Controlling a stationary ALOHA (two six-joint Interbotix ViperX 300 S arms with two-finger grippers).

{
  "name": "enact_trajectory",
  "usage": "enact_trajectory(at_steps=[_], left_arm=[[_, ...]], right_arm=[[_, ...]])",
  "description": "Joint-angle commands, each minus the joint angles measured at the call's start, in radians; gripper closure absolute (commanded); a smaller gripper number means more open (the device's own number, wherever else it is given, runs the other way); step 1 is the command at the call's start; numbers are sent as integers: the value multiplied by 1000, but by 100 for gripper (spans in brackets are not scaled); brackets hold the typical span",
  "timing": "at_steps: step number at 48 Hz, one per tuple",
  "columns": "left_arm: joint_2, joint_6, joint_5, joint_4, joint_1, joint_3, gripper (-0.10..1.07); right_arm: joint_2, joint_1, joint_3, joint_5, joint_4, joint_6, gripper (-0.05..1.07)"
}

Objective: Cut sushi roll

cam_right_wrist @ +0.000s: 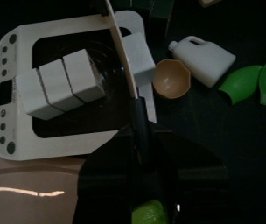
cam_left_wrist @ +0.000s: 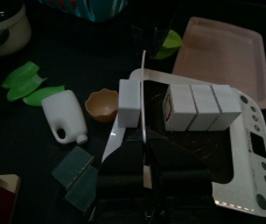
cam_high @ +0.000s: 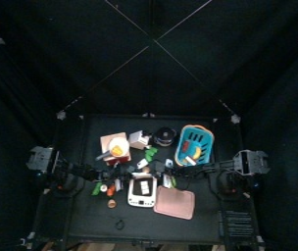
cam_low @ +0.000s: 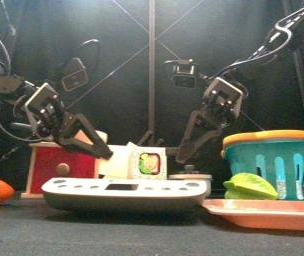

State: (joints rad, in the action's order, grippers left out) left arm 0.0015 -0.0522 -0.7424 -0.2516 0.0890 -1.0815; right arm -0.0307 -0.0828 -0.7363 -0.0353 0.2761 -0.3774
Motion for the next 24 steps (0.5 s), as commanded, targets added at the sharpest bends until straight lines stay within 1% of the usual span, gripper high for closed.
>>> enact_trajectory(at_steps=[1,10,24], left_arm=[[-49,2,-8,20,6,17,68],[-104,2,-8,48,17,12,68],[-114,2,-8,58,17,9,68]], right_arm=[[-67,-8,34,6,0,5,52],[-114,-6,29,6,0,8,52],[-132,-5,28,6,0,9,52]])
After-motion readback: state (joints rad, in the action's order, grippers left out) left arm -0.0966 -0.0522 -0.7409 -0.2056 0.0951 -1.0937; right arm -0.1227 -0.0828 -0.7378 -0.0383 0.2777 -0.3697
